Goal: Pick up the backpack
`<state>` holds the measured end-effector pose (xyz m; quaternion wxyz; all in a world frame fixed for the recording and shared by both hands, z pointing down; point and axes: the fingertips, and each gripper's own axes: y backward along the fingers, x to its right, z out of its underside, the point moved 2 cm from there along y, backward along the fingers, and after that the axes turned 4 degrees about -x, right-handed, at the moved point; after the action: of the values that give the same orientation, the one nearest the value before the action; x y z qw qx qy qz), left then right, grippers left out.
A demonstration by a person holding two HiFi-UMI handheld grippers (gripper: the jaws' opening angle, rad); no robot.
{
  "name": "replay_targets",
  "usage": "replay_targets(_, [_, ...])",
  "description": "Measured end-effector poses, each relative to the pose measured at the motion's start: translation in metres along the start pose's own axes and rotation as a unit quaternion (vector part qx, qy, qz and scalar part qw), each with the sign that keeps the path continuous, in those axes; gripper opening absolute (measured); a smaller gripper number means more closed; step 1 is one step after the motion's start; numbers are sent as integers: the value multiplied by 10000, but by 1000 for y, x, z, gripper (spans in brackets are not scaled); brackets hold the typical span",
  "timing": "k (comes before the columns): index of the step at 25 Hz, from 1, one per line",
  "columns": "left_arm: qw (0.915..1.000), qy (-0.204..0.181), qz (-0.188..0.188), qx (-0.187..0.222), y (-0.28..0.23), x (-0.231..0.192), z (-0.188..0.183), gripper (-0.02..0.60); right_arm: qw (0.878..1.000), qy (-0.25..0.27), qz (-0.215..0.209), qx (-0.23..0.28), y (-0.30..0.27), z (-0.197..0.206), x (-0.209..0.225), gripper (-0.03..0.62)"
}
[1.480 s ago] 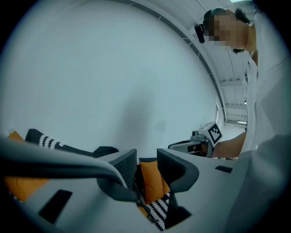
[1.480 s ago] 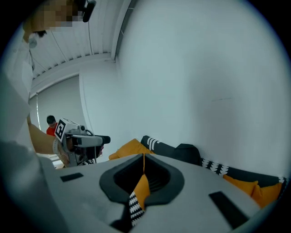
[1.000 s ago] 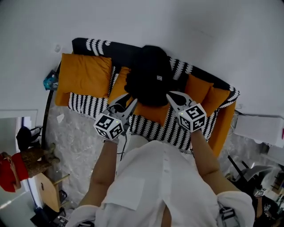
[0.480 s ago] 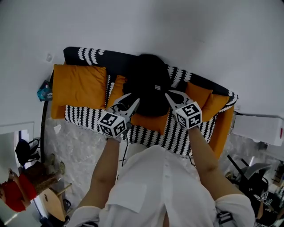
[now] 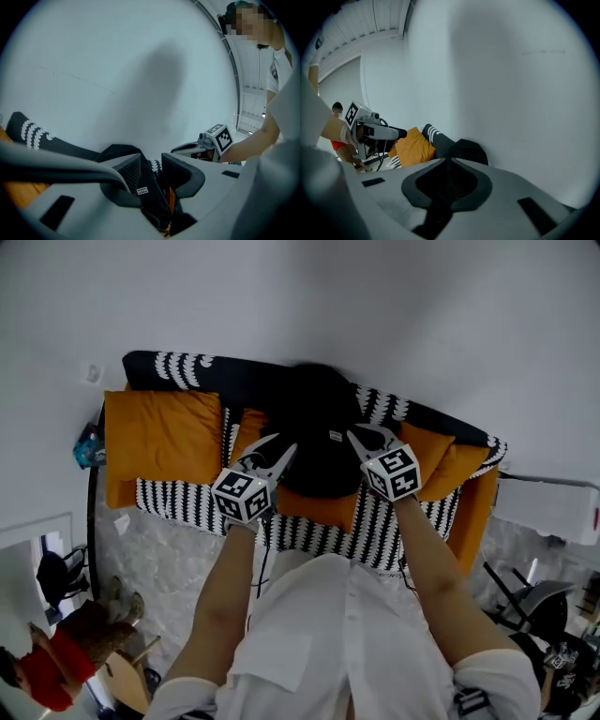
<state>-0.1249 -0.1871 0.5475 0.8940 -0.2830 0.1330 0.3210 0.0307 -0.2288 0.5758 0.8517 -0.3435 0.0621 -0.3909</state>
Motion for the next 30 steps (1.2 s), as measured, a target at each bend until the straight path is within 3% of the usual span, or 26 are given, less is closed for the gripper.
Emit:
replay_targets(12, [9977,-146,-79,-654,-54,-55,7,149,9986,-56,176,-504,-50,8,46,89])
replay_targets(23, [9913,-329,-216,-1256,-105,-95,16,149,9955,-113,341,-879,-87,18,87,156])
replay_targets(30, [9845,-386,-471,-1642,-124,-124,28,181,9925,-202,432,-1127,-111,29,99,199])
